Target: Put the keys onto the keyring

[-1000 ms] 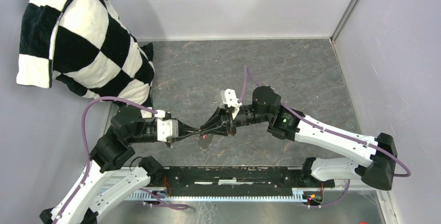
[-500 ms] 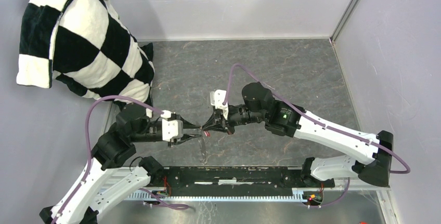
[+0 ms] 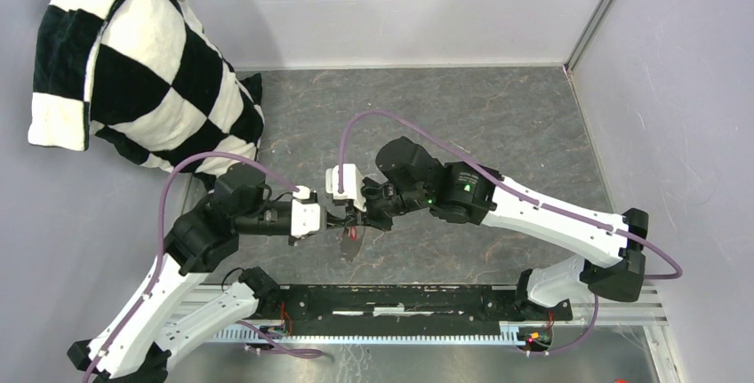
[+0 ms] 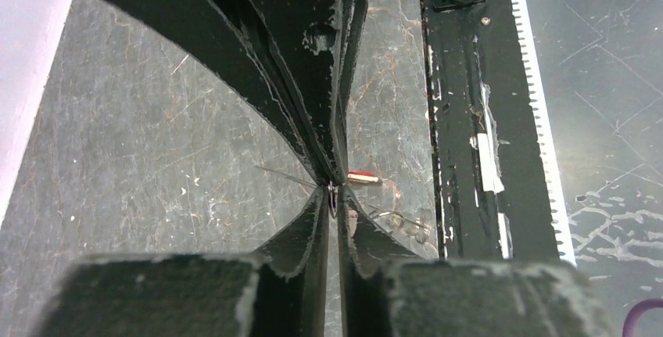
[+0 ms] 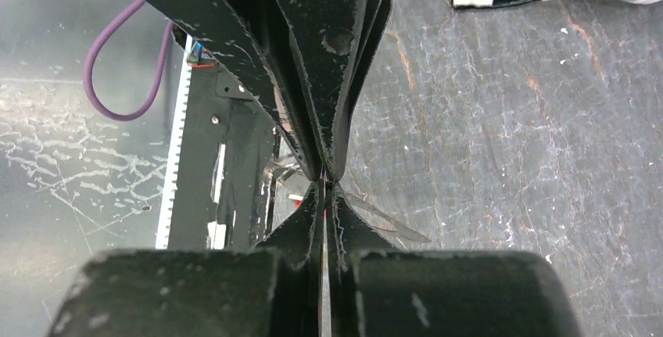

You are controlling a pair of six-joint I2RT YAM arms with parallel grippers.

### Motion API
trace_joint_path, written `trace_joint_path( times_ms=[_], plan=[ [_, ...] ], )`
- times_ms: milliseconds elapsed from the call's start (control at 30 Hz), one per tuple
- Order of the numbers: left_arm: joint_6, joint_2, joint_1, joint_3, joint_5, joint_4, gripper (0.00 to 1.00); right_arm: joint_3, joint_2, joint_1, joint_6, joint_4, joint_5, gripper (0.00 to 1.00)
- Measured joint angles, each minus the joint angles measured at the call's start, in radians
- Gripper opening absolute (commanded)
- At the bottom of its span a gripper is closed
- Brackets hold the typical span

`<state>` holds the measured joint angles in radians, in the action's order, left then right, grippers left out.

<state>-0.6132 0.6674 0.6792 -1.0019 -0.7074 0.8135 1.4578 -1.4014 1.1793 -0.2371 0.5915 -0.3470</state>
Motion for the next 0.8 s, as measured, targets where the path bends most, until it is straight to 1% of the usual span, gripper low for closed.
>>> trace_joint_path(
  times_ms=[67, 233, 300, 367, 400, 467, 600, 700, 800],
  plan=[
    [-0.013, 0.003, 0.0, 0.0, 0.002, 0.008, 0.03, 0.026, -0.018, 0.009, -0.008, 0.033, 0.012, 0.01],
    [-0.035, 0.018, 0.0, -0.002, 0.011, 0.023, 0.02, 0.06, -0.045, 0.018, -0.019, 0.077, 0.03, 0.01],
    [-0.036, 0.024, 0.0, -0.002, 0.013, 0.023, 0.02, 0.06, -0.045, 0.018, -0.014, 0.079, 0.033, 0.1],
    [-0.036, 0.024, 0.0, -0.002, 0.017, 0.021, 0.02, 0.059, -0.044, 0.018, -0.007, 0.074, 0.035, 0.24],
    [-0.038, 0.024, 0.0, -0.002, 0.021, 0.023, 0.02, 0.053, -0.04, 0.018, 0.004, 0.061, 0.042, 0.29],
    [-0.039, 0.024, 0.001, -0.002, 0.029, 0.023, 0.02, 0.011, -0.011, 0.016, 0.029, -0.011, 0.055, 0.35],
    [-0.015, -0.001, 0.001, 0.011, 0.064, -0.037, 0.02, -0.137, 0.114, -0.021, 0.092, -0.161, 0.05, 0.42],
    [0.05, -0.05, 0.001, 0.041, 0.071, -0.13, 0.02, -0.278, 0.239, -0.109, 0.178, -0.31, -0.005, 0.46],
    [0.133, -0.094, 0.001, 0.063, 0.067, -0.23, 0.02, -0.374, 0.315, -0.178, 0.264, -0.445, -0.064, 0.47]
  ],
)
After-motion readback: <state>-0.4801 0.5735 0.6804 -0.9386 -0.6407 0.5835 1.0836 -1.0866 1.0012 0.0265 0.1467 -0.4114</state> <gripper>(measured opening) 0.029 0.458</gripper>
